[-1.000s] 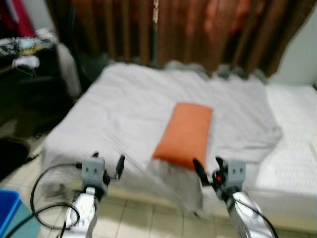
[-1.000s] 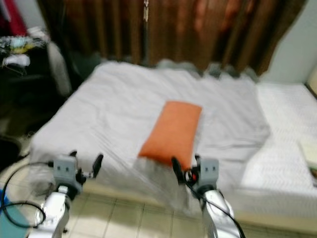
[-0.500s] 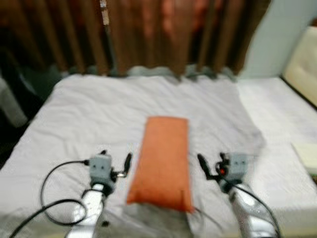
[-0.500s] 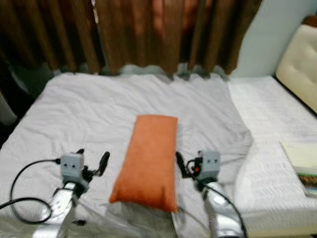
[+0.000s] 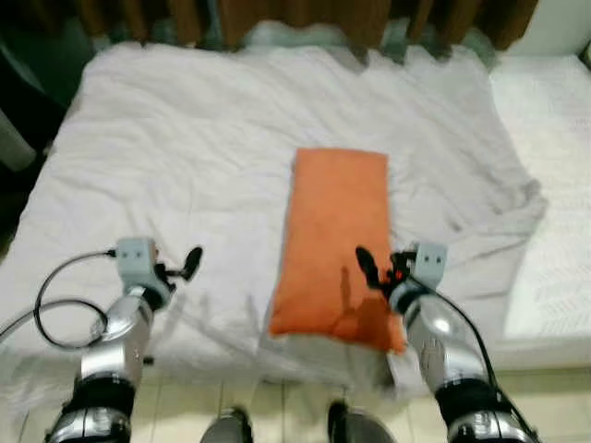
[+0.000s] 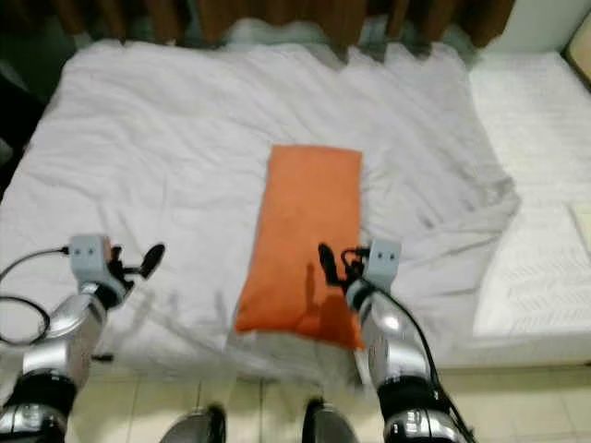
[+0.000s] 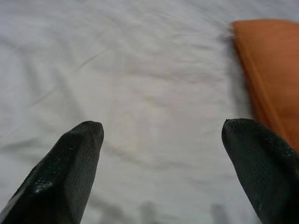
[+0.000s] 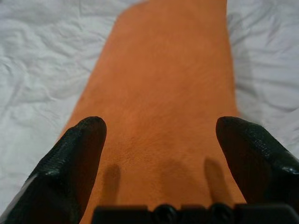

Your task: Clean up the room

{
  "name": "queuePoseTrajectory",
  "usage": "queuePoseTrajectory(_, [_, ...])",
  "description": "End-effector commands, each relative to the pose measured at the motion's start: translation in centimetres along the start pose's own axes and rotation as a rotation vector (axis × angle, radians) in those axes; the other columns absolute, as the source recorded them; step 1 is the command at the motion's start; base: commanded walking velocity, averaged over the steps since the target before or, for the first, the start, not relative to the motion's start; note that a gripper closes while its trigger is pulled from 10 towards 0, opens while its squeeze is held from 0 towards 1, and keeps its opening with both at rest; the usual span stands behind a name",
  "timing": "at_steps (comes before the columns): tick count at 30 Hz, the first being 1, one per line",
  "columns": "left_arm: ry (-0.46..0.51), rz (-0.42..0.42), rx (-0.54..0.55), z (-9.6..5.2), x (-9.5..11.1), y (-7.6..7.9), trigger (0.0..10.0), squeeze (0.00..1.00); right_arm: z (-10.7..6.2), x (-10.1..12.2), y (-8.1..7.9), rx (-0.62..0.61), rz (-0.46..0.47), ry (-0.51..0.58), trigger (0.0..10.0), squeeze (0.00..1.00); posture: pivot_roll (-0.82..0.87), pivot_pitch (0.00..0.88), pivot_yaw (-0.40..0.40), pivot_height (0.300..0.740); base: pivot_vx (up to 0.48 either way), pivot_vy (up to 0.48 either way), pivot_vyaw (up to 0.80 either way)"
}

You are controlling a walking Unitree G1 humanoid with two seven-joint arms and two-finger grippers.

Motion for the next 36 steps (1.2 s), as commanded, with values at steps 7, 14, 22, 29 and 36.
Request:
queuePoseTrajectory(7, [0.088, 0.025, -0.129, 2.6, 3.1, 3.3, 10.0, 0.00, -0.1, 4.5, 3.0, -0.159, -0.141, 0.189, 10.0, 0.00, -0.06, 0.645, -0.020, 0.740, 0.000, 0.000, 0.00])
queuePoseTrajectory(14, [0.244, 0.309, -0.199, -0.7, 4.1, 4.8, 10.0, 0.00, -5.1, 5.9, 4.1, -0.181, -0.347, 0.325, 10.0, 0.00, -0.05, 0.536, -0.011, 0.740, 0.000, 0.000, 0.00])
queuePoseTrajectory(22, [0.248, 0.278, -0.182, -5.5, 1.2, 7.2, 10.0, 0.00, -12.8, 1.5, 2.6, -0.174, -0.280, 0.210, 10.0, 0.00, -0.05, 0.234, -0.012, 0.740, 0.000, 0.000, 0.00])
queuePoseTrajectory(29, [0.169, 0.168, -0.172, -6.0, -1.8, 9.1, 10.0, 0.00, -12.8, -0.7, 3.6, -0.209, -0.198, 0.139, 10.0, 0.00, -0.05, 0.042, 0.015, 0.740, 0.000, 0.000, 0.00])
queuePoseTrajectory(36, [0.080, 0.179, -0.168, -4.8, -3.9, 9.6, 10.0, 0.00, -10.5, -1.7, 3.0, -0.145, -0.255, 0.077, 10.0, 0.00, -0.08, 0.000, 0.048, 0.740, 0.000, 0.000, -0.23])
Point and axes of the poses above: a point about 5 cm out from each wrist's last joint towards the gripper, its own z axis pointing out of the wrist towards the gripper, its own x axis along the axis of the wrist's last joint, y = z × x, the point moved 1 cm from there along z, pointing out of the wrist towards the gripper, and after that the axes turned 3 degrees about z, right-handed, at the moved point
